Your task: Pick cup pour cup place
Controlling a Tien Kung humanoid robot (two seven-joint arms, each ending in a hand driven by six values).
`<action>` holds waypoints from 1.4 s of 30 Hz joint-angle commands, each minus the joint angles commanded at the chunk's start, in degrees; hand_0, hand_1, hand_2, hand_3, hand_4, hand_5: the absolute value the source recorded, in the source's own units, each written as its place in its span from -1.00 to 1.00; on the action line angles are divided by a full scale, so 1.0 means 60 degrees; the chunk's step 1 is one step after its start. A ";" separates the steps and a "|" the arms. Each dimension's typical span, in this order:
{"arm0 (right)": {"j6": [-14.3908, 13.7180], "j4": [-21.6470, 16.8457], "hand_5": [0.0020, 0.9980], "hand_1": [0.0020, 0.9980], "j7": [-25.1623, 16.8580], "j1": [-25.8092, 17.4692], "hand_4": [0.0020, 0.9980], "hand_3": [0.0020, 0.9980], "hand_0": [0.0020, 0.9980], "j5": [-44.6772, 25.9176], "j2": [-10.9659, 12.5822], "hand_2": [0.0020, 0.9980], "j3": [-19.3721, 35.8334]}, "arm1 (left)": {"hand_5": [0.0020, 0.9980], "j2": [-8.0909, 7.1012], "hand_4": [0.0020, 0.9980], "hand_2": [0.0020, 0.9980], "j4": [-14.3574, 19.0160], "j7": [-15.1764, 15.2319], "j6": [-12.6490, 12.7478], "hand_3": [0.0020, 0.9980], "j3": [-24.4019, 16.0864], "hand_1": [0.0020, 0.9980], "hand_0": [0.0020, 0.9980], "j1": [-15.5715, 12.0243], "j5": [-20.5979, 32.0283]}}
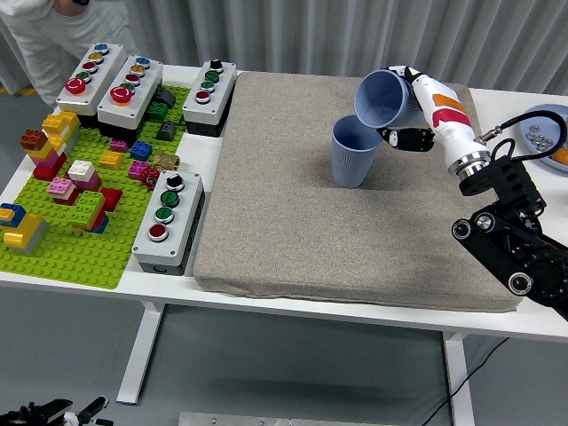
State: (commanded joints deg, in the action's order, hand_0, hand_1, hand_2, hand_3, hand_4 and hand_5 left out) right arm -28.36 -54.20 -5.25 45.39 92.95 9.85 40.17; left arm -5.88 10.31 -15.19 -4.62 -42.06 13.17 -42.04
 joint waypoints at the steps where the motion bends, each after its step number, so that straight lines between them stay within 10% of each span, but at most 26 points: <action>1: -0.0004 0.0021 -0.75 0.38 -0.0001 0.0033 0.49 0.28 0.63 0.0018 0.0008 0.15 -0.0020 | 1.00 0.0001 0.02 0.65 0.0000 0.0000 0.0002 0.40 -0.0007 0.57 0.53 0.0009 -0.0005; 42: -0.0578 0.0562 -0.73 0.37 0.0070 0.0369 0.48 0.26 0.63 0.0696 -0.0032 0.13 -0.0623 | 1.00 -0.0001 0.02 0.65 0.0000 -0.0029 -0.0016 0.40 -0.0119 0.57 0.53 0.0195 -0.0262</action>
State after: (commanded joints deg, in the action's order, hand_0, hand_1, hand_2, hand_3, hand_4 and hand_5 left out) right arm -31.83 -50.82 -4.83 47.60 97.13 9.66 36.44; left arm -5.88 10.31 -15.36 -4.72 -42.78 14.34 -43.61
